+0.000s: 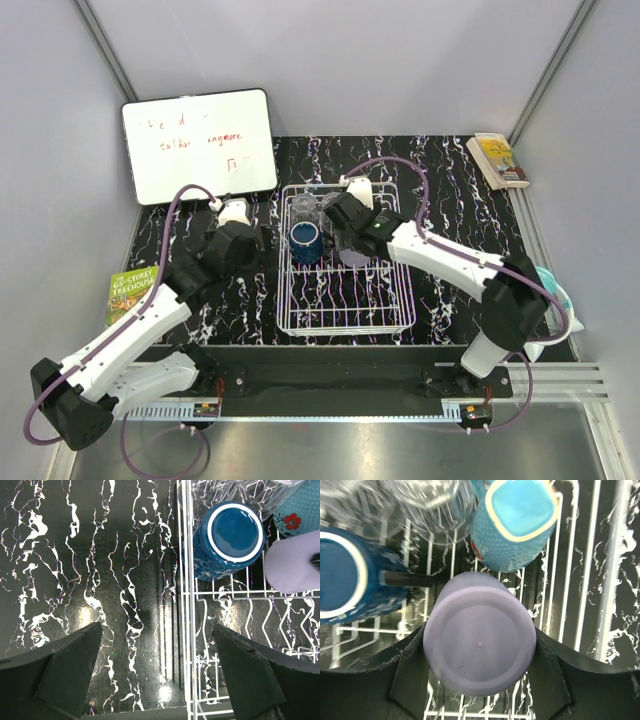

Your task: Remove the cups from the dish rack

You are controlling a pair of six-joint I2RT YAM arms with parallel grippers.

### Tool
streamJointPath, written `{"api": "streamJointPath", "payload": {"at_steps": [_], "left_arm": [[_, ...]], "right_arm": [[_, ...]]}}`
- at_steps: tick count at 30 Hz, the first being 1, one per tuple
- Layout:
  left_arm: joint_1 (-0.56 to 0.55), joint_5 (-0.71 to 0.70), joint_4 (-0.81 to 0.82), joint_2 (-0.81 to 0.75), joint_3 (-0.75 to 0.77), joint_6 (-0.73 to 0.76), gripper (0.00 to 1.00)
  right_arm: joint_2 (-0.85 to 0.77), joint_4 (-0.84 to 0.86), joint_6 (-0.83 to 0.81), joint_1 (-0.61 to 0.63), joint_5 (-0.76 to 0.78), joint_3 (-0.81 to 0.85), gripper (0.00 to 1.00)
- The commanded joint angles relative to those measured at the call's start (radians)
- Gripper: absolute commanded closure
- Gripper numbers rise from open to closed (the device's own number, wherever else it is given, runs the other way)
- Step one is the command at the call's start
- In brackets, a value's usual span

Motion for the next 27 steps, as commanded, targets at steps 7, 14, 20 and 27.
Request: {"api": "streamJointPath", "payload": {"at_steps": [7, 14, 20, 27], "left_arm": [[0.004, -0.005, 0.102, -0.101, 0.016, -0.046, 0.01], [0.004, 0.251, 0.448, -0.263, -0.108, -0.077, 0.01], [0.008, 0.367, 0.721, -0.359, -0.197, -0.152, 0.01], [0.010, 0.438, 0.925, -0.406, -0.280, -0.230, 0.01]], "right_arm": [[-0.333, 0.015, -0.009, 0.005, -0.110, 0.160, 1.00], [-0.491, 0.308, 0.075, -0.010, -0.330, -0.033, 1.00], [-0.560, 0.588, 0.230, -0.072, -0.595, -0.226, 1.00], [-0.570, 0.918, 0.422, -0.130, -0.802, -0.397, 1.00]]}}
